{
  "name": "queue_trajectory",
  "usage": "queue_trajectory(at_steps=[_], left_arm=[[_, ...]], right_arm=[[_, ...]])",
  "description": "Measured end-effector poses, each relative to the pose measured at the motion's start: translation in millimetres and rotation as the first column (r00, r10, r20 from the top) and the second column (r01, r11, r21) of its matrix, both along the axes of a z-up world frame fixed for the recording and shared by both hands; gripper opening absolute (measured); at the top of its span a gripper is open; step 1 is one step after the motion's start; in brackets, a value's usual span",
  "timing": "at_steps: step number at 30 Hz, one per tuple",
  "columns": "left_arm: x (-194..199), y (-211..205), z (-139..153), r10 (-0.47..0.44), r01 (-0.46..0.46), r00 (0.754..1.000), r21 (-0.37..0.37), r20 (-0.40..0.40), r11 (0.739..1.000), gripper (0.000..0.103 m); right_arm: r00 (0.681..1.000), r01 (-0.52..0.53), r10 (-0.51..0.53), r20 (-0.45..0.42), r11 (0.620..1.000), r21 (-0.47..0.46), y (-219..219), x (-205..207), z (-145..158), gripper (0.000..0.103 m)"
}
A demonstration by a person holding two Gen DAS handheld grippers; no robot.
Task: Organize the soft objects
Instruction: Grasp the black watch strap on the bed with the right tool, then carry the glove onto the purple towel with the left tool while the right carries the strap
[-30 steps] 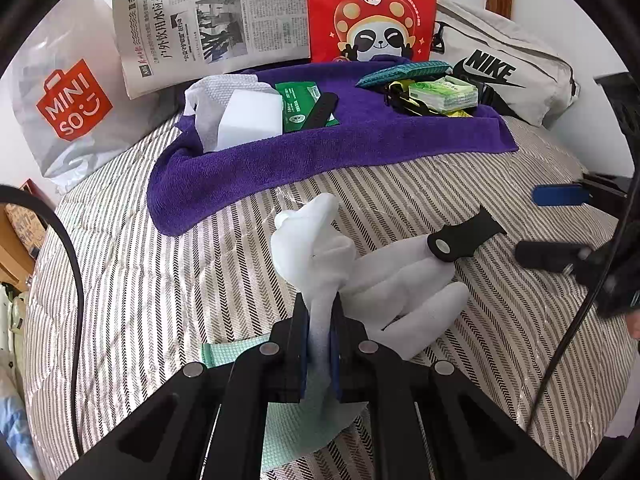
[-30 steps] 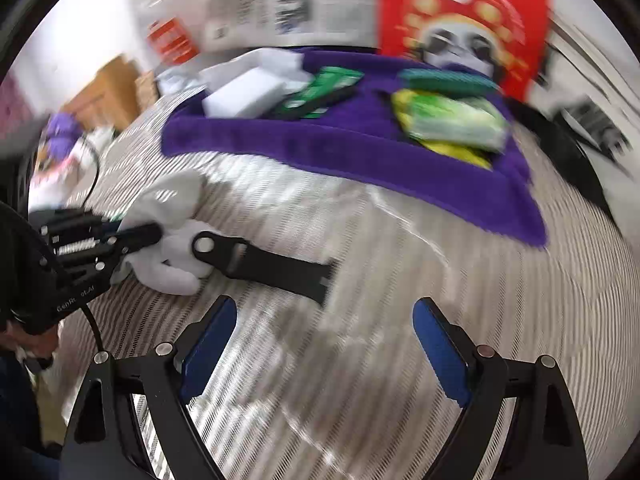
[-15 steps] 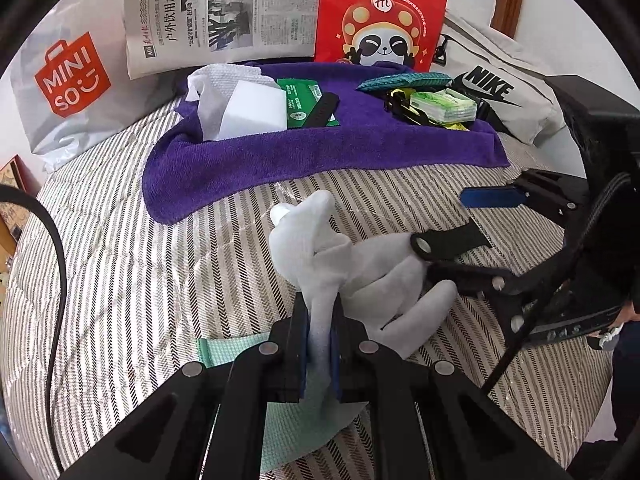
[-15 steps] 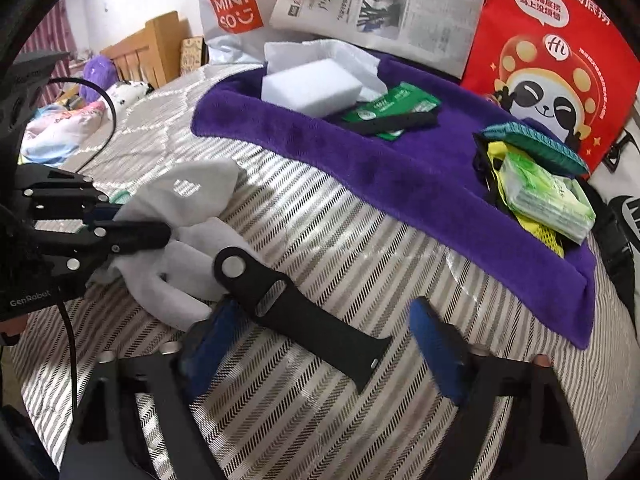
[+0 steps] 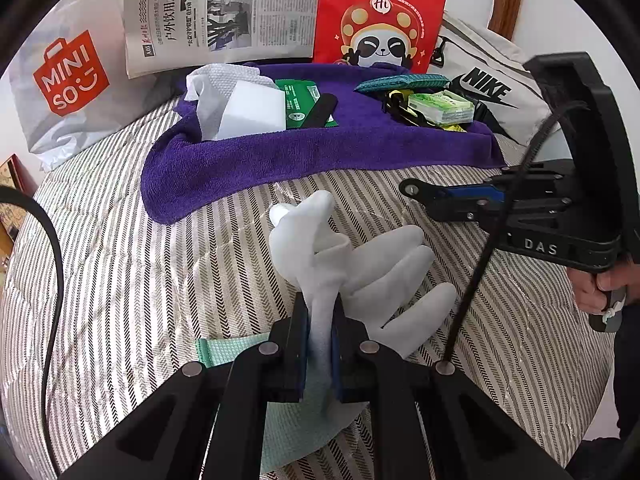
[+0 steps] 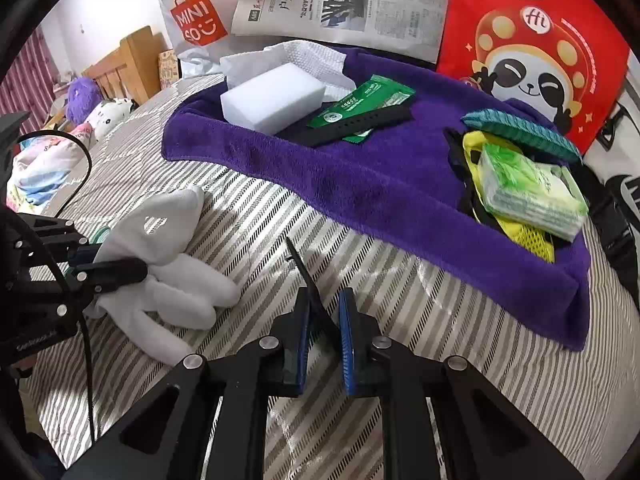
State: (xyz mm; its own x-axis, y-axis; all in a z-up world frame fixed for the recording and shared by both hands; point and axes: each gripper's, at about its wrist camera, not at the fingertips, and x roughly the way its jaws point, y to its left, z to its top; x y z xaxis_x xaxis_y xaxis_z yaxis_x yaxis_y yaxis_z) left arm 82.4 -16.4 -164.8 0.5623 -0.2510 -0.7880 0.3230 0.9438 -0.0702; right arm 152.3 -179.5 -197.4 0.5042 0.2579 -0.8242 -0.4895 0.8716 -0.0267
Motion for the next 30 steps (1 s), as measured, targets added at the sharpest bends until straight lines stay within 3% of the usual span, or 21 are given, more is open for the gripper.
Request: queue_trajectory(at_steps=[2, 8, 14, 20, 23, 27, 30], left_arm=[[0, 2, 0, -0.002, 0.002, 1.000, -0.014, 0.002, 1.000, 0.010], [-3, 1, 0, -0.003, 0.003, 1.000, -0.006, 0.000, 1.000, 0.009], [-3, -4, 0, -0.008, 0.008, 1.000, 0.009, 0.026, 1.000, 0.011], [0, 3, 0, -0.012, 0.013, 1.000, -0.046, 0.022, 0.999, 0.008], [-5, 0, 6, -0.011, 0.011, 0.999, 0.007, 0.040, 1.000, 0.008], [-5, 5, 20, -0.021, 0.024, 0.999, -0.073, 0.036, 0.997, 0.008], [-3, 6, 27, -0.014, 0.017, 0.999, -0.076, 0.035, 0.997, 0.008]], right_arm=[[1.000, 0.011, -0.011, -0.015, 1.000, 0.011, -1, 2, 1, 0.005], [0.995, 0.101, -0.101, -0.016, 0.994, 0.049, -24, -8, 19, 0.003], [0.984, 0.165, -0.161, -0.069, 0.985, 0.048, -38, -4, 5, 0.003], [0.981, 0.184, -0.179, -0.070, 0.981, 0.067, -41, -6, 3, 0.003], [0.982, 0.187, -0.183, -0.054, 0.979, 0.082, -44, -12, 11, 0.003], [0.981, 0.195, -0.192, -0.038, 0.976, 0.096, -49, -15, 21, 0.003], [0.979, 0.205, -0.203, -0.029, 0.973, 0.103, -54, -15, 27, 0.003]])
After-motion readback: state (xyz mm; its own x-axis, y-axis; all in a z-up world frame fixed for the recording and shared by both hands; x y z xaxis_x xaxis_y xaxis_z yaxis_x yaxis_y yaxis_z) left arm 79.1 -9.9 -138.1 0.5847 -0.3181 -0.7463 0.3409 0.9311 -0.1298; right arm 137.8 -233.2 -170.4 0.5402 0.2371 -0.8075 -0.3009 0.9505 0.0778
